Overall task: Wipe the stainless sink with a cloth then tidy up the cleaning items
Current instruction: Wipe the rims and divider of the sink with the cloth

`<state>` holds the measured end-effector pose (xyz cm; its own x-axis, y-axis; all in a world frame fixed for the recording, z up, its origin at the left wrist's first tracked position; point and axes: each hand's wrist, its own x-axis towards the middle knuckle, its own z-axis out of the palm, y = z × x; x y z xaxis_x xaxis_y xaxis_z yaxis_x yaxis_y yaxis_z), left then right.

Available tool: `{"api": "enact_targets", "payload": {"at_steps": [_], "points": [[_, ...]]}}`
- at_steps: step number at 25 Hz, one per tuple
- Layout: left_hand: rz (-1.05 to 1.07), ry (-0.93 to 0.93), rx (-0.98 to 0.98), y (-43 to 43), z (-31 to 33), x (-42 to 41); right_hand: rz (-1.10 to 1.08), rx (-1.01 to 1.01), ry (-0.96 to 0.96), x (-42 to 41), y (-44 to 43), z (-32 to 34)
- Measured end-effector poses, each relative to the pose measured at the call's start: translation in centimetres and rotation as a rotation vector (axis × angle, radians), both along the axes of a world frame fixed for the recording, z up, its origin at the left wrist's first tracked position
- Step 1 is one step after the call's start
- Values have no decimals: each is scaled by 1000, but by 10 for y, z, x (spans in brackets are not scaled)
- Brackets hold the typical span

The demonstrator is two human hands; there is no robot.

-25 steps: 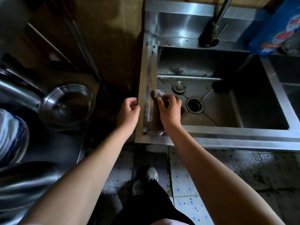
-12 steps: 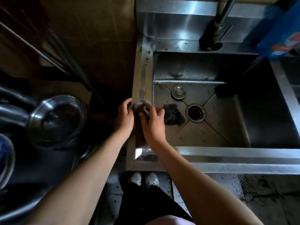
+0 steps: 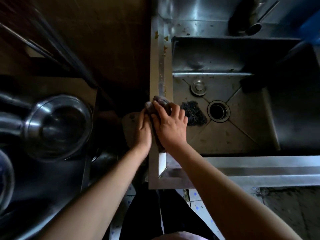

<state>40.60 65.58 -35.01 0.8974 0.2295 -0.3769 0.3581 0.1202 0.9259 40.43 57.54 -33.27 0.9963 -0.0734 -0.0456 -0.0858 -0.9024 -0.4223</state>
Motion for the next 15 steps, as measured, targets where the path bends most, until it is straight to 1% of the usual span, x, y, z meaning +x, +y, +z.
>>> {"api": "enact_targets", "payload": {"at_steps": [3, 5, 7, 10, 12, 15], "points": [[-13, -70, 36, -4, 0, -4, 6, 16, -16, 25, -4, -1], [-23, -82, 53, -3, -1, -4, -4, 32, -23, 46, -7, -3], [-76, -58, 105, 0, -4, -4, -29, 39, -19, 66, -11, -5], [-170, -82, 177, 7, -8, -4, -4, 68, 0, 85, -14, -4], [-198, -97, 194, 7, -10, -6, 22, 77, 10, 76, -18, -3], [-157, -30, 150, 4, -12, -5, 38, 96, -1, 46, -23, -3]]}}
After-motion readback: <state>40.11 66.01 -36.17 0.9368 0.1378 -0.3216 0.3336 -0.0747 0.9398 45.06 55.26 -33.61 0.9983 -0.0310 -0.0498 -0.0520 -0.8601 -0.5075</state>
